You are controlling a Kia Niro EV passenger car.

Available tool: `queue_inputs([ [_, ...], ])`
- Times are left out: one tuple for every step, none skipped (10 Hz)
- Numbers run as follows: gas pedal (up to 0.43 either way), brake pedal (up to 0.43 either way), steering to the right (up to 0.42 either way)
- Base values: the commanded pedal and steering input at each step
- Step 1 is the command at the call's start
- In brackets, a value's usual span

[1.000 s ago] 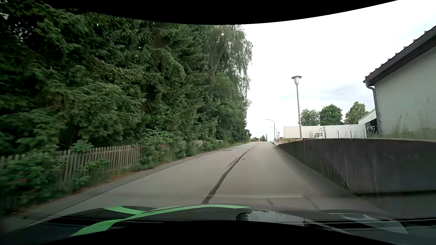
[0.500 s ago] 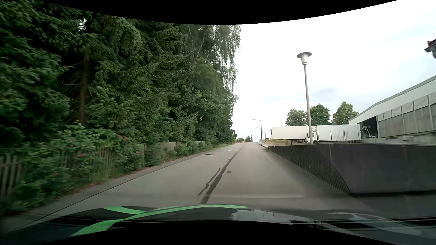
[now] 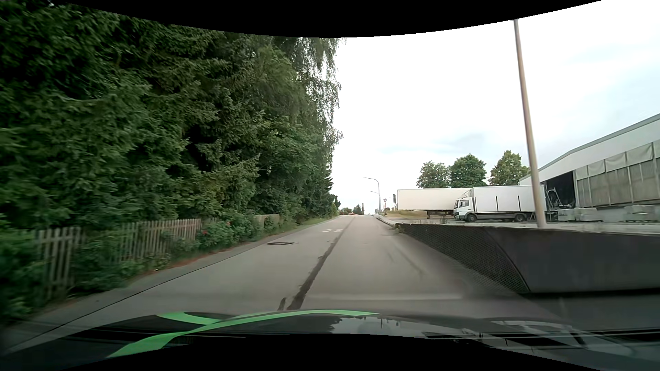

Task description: Follow the waypoints while adhering to traffic rules and regulations

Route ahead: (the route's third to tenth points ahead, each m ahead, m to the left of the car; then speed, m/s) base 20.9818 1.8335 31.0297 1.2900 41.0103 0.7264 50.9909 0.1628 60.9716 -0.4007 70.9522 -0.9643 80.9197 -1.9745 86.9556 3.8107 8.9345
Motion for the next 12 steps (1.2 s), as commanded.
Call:
queue_inputs([
  [0.268,0.000,0.045],
  [0.268,0.000,0.042],
  [0.268,0.000,0.037],
  [0.268,0.000,0.031],
  [0.268,0.000,0.026],
  [0.268,0.000,0.015],
  [0.268,0.000,0.001],
  [0.268,0.000,-0.006],
  [0.268,0.000,-0.006],
  [0.268,0.000,-0.004],
  [0.260,0.000,-0.004],
  [0.260,0.000,-0.004],
])
